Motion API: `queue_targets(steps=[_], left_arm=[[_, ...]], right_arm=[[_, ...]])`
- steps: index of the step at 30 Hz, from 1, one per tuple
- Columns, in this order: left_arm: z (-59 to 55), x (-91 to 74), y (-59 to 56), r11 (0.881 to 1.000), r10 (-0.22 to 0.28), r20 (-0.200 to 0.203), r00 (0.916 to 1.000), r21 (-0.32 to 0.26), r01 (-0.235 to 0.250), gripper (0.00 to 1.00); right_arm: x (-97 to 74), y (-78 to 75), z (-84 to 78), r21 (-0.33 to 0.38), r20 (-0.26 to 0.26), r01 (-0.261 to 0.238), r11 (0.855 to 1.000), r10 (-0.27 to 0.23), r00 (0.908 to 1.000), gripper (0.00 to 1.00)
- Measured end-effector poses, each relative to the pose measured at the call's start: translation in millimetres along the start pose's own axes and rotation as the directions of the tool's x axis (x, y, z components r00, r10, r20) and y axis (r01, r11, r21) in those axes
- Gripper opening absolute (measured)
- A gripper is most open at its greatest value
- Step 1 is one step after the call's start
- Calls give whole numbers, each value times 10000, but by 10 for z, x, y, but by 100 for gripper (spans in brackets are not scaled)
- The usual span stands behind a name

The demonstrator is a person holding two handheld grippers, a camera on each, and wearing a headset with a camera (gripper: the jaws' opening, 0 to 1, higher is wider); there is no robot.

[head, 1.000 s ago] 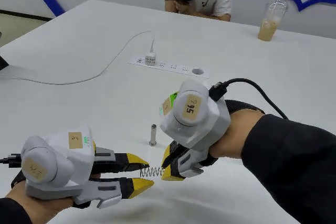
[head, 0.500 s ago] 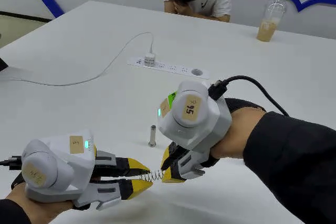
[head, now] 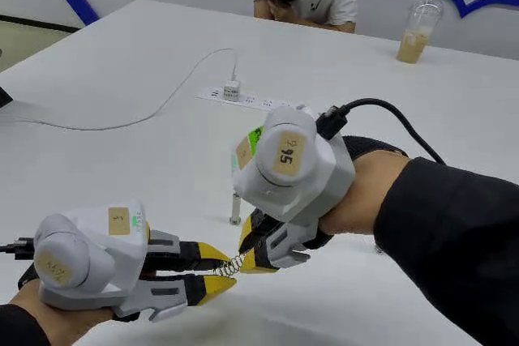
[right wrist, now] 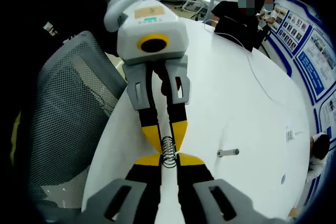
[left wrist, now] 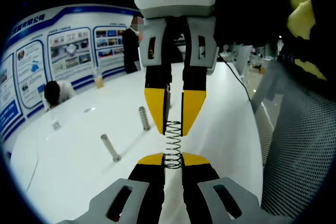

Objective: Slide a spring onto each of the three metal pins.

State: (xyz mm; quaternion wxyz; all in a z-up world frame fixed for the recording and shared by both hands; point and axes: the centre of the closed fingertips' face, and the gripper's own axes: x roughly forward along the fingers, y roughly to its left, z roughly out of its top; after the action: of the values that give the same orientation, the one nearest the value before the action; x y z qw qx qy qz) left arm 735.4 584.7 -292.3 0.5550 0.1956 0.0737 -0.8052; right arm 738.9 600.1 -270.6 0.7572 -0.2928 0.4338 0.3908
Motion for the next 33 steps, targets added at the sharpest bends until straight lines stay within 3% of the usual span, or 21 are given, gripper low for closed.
queue_targets(steps=[13, 19, 33], left_arm=[[5, 11, -14, 10000, 0, 47, 10000, 18, 0, 11], [2, 8, 2, 10000, 56, 127, 9999, -71, -55, 11], [62, 0, 15, 9999, 117, 372, 9992, -77, -114, 11]], right_arm=[[7, 9, 83, -178, 60, -34, 9998, 36, 10000, 12], [11, 10, 72, 103, 149, -94, 9999, 93, 9998, 17], [55, -4, 33, 502, 433, -156, 9986, 134, 9990, 13]])
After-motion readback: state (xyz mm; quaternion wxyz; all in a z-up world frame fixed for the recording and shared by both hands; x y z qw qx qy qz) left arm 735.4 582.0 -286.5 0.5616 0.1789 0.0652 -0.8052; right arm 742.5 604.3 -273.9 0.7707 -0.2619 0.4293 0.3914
